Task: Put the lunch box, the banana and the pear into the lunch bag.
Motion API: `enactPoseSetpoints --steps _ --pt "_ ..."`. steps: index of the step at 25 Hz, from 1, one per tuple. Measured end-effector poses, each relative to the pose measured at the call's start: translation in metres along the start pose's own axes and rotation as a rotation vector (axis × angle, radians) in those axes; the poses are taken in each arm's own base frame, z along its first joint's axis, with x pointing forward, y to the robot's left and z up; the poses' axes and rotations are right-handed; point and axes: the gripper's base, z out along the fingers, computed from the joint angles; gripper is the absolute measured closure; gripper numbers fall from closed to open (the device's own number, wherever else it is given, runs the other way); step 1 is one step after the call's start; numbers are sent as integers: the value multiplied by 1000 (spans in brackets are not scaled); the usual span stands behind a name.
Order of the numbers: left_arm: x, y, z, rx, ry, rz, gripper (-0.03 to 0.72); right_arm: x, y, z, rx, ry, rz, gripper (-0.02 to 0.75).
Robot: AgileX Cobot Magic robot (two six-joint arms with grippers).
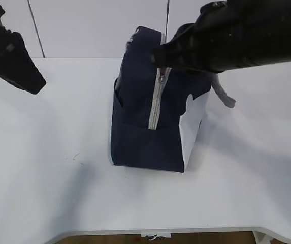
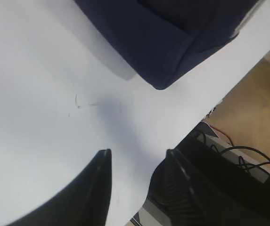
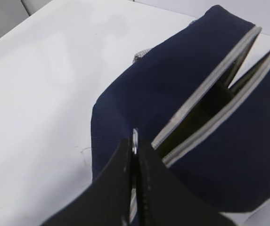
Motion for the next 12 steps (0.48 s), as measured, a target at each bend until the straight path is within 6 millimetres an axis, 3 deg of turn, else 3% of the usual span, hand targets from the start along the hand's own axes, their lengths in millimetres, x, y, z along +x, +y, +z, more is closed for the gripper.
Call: enactPoseSetpoints --steps 12 --pt "-21 3 27 107 -109 87 390 -33 6 21 -24 4 69 749"
